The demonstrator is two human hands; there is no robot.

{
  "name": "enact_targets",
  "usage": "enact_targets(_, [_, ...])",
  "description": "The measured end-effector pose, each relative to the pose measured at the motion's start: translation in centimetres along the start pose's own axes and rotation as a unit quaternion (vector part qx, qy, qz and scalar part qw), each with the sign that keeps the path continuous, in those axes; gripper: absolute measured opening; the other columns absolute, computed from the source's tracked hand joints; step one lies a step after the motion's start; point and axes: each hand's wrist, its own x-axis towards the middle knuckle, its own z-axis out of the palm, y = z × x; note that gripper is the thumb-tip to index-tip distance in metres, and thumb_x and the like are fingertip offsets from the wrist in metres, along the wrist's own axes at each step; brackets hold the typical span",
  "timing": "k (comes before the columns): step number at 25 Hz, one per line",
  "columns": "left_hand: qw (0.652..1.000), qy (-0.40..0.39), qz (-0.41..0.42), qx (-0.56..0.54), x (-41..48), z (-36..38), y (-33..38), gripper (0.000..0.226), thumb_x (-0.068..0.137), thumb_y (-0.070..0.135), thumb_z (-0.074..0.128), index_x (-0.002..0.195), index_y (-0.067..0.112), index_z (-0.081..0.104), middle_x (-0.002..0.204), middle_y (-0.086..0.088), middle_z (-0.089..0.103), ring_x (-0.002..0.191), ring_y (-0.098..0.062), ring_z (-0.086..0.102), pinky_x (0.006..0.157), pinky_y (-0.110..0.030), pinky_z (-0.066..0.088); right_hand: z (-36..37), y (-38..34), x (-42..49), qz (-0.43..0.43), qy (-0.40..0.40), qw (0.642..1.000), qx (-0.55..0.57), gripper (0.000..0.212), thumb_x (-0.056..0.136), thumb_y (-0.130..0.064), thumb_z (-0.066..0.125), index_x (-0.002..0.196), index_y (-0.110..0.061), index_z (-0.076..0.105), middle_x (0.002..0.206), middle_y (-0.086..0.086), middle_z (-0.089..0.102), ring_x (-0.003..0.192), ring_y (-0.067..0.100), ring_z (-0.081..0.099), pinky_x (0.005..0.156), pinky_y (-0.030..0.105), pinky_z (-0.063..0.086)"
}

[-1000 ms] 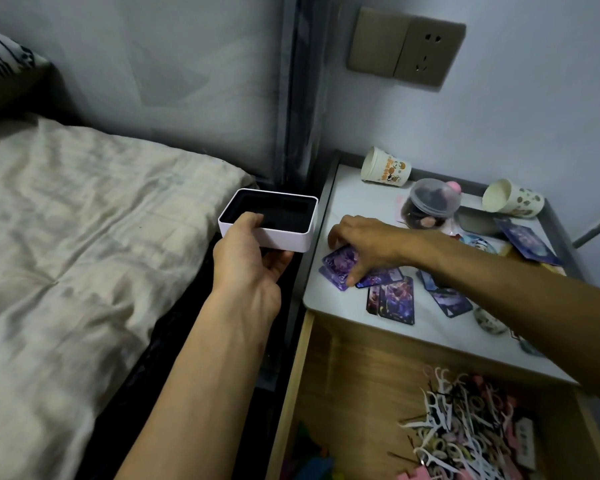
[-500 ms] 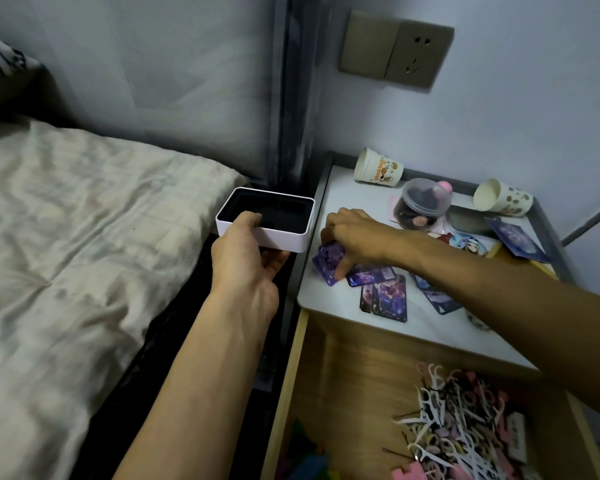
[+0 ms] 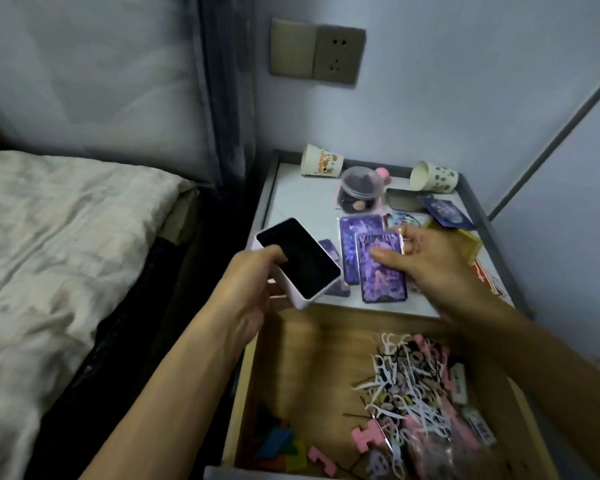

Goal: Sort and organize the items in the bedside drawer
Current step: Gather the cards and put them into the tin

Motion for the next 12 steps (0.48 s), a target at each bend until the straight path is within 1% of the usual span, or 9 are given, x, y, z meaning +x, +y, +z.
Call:
enact_targets(2, [0.995,-0.069,-0.024,0.073,-0.9,1.5,-2.3,0.016,0.091,0.006,0.051,0.103,0.005,0.061,0.083,-0.013,0.068,0.074,-0.029,0.067,0.067,-0.040,0.055,-1.1,2.5,-2.7,0.058,-0.009,0.996,0.064,0.019,0.090,-0.007,0.064,0.108,-0.003,0.063,0.093,0.015,0.075,0.088,0.029,0.073,0.077,0.040,0.060])
enact_targets(3, [0.989,-0.107,-0.034,0.098,-1.3,2.0,-3.2,0.016,0.093,0.009,0.053,0.105,0.004,0.063,0.089,-0.014,0.071,0.079,-0.030,0.068,0.071,-0.041,0.055,-1.4,3.4,-3.6,0.077,-0.006,0.993,0.084,0.018,0.089,-0.006,0.064,0.107,-0.002,0.063,0.093,0.017,0.075,0.087,0.030,0.073,0.079,0.042,0.060])
enact_targets(5, [0.978,-0.163,-0.048,0.118,-1.6,2.5,-4.5,0.025,0.094,0.018,0.059,0.114,0.004,0.065,0.106,-0.017,0.072,0.091,-0.032,0.069,0.080,-0.044,0.056,-1.9,4.7,-4.9,0.096,-0.004,0.990,0.099,0.016,0.089,-0.005,0.065,0.105,-0.001,0.064,0.092,0.016,0.075,0.085,0.028,0.073,0.079,0.042,0.060])
enact_targets(6, [0.975,-0.178,-0.050,0.120,-1.7,2.5,-4.8,0.031,0.092,0.022,0.061,0.117,0.004,0.064,0.110,-0.018,0.071,0.094,-0.032,0.069,0.081,-0.044,0.056,-2.0,4.9,-5.2,0.097,-0.006,0.991,0.096,0.015,0.089,-0.005,0.065,0.104,-0.002,0.065,0.090,0.014,0.076,0.083,0.026,0.074,0.078,0.041,0.060])
enact_targets(8, [0.971,-0.198,-0.048,0.127,-1.8,2.9,-5.4,0.040,0.087,0.028,0.064,0.120,0.006,0.064,0.112,-0.017,0.071,0.092,-0.029,0.070,0.075,-0.038,0.059,-2.5,4.7,-5.7,0.084,-0.005,0.992,0.092,0.010,0.089,-0.004,0.065,0.100,-0.004,0.066,0.085,0.010,0.076,0.077,0.022,0.074,0.068,0.033,0.060])
enact_targets(10, [0.967,-0.213,-0.052,0.130,-1.9,3.9,-5.9,0.037,0.085,0.027,0.065,0.118,0.010,0.065,0.109,-0.014,0.072,0.087,-0.026,0.071,0.068,-0.034,0.059,-3.1,4.5,-5.6,0.072,-0.004,0.994,0.087,0.009,0.089,-0.002,0.065,0.098,-0.005,0.066,0.080,0.009,0.076,0.072,0.021,0.075,0.059,0.027,0.059])
enact_targets(12, [0.965,-0.219,-0.056,0.134,-1.9,4.9,-6.3,0.028,0.087,0.022,0.065,0.113,0.012,0.067,0.106,-0.013,0.073,0.084,-0.024,0.071,0.065,-0.033,0.059,-3.1,4.5,-5.5,0.084,-0.016,0.993,0.077,0.010,0.089,-0.003,0.066,0.099,-0.005,0.065,0.082,0.009,0.076,0.075,0.021,0.075,0.061,0.028,0.060])
